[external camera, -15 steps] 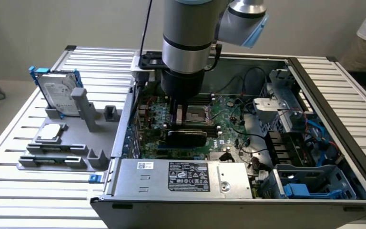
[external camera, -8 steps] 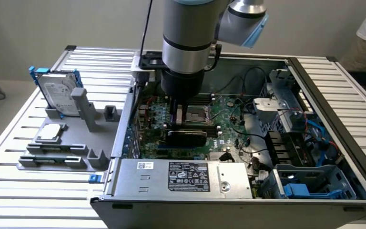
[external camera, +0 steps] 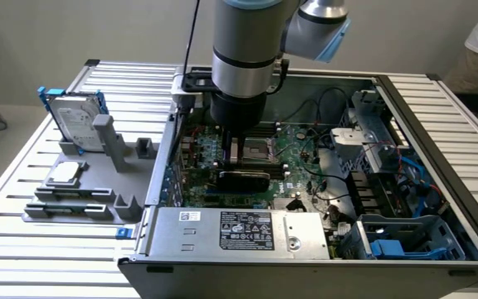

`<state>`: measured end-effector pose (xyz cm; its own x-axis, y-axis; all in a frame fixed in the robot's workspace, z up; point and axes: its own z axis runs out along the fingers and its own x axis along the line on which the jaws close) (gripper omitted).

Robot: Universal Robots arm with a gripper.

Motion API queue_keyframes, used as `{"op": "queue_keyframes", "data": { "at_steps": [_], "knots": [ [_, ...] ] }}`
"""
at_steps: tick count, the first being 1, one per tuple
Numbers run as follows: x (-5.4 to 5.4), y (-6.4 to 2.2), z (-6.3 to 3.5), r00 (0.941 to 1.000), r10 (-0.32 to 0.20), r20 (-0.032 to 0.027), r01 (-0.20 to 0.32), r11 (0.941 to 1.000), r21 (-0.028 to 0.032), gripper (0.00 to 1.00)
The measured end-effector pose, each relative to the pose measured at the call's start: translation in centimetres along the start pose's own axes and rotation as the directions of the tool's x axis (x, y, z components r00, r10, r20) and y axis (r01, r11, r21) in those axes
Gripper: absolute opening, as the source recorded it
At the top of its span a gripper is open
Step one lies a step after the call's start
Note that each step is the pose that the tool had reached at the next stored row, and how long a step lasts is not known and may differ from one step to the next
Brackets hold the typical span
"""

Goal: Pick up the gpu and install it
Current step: 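Press down on the gpu until it lock into place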

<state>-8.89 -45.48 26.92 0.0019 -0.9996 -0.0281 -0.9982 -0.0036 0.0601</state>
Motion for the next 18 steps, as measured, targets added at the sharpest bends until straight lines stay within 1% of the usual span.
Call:
{"op": "queue_keyframes", "data": {
  "at_steps": [3, 7, 10, 12, 13, 15, 18],
  "knots": [
    [0.0, -0.03, 0.2, 1.0, 0.0, 0.0006, 0.0, 1.0, 0.0006, 0.11],
    [-0.1, -0.02, 0.37, 1.0, 0.0, -0.0006, 0.0, 1.0, -0.0003, 0.11],
    [-0.1, -0.02, 0.39, 1.0, 0.0, 0.0002, 0.0, 1.0, 0.0, 0.11],
    [-0.2, 0.0, 0.0, 1.0, 0.0, 0.0024, 0.0, 1.0, 0.0012, 0.11],
    [-0.2, 0.02, -0.37, 1.0, 0.0, 0.0008, 0.0, 1.0, 0.0004, 0.11],
    [-0.2, 0.11, -0.89, 1.0, 0.0, 0.0006, 0.0, 1.0, 0.0002, 0.11],
    [-0.2, 0.57, -1.18, 1.0, 0.0, 0.001, 0.0, 1.0, 0.0002, 0.11]
  ]
}}
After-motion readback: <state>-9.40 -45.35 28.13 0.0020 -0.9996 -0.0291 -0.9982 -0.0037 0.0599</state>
